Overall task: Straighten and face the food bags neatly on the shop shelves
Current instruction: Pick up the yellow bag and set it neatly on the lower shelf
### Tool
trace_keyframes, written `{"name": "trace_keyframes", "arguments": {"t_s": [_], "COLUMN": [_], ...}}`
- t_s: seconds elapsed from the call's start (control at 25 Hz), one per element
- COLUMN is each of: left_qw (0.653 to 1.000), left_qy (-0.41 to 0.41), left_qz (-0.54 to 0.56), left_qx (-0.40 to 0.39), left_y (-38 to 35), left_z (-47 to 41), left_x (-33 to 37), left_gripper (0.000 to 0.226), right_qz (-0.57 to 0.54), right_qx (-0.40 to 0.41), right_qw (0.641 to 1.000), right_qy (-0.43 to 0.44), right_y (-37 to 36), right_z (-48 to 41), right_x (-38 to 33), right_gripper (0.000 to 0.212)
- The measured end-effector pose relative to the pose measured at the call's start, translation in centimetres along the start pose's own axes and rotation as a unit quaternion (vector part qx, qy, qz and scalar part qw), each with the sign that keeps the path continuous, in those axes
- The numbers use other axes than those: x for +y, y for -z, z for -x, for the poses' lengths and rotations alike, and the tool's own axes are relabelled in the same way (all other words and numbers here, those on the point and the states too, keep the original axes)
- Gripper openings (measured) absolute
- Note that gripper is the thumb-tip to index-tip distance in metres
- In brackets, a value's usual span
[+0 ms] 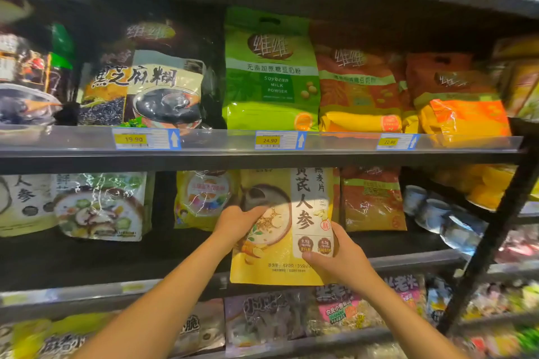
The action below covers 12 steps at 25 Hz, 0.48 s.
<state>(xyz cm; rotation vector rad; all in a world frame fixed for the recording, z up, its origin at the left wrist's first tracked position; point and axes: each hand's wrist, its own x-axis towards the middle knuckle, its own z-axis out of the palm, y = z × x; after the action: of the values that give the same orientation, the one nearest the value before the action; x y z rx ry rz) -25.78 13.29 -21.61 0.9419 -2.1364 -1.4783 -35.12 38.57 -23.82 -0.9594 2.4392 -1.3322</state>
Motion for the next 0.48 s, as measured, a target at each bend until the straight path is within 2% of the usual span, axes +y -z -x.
{"name": "trace_keyframes", "arguments": {"t_s": [0.08,0.2,0.24,0.36,0.48], "left_qw": [1.000,0.998,0.997,0.997,0.997], "left_qy": [-0.015,-0.057,-0.073,-0.072,-0.068], "left_qz": [0.004,0.000,-0.007,-0.024,-0.031], "left_qx": [0.003,-0.009,-0.008,0.007,0.017], "left_y": [1.4,3.6,4.0,5.4,6.8], "left_z": [1.8,4.7,4.7,5.7,8.2], "left_x": [-1.7,-4.0,-5.2,-8.2,-8.8], "left_gripper": [0.090,0.061,0.061,0.080,0.077], "right_qz": [-0.002,-0.007,-0.007,-0.005,0.004], "right_qx": [0.000,0.003,0.001,-0.002,-0.008], "right_qw": [1.000,1.000,0.999,0.999,0.999], "right_qy": [-0.011,-0.029,-0.036,-0.053,-0.050], "right_y": [-1.7,-4.1,-4.8,-6.7,-8.1], "right_z": [2.5,6.0,6.9,9.2,10.7], "right_x": [-0.7,-1.7,-1.9,-2.2,-2.6], "right_gripper": [0.079,0.074,0.070,0.070,0.075]}}
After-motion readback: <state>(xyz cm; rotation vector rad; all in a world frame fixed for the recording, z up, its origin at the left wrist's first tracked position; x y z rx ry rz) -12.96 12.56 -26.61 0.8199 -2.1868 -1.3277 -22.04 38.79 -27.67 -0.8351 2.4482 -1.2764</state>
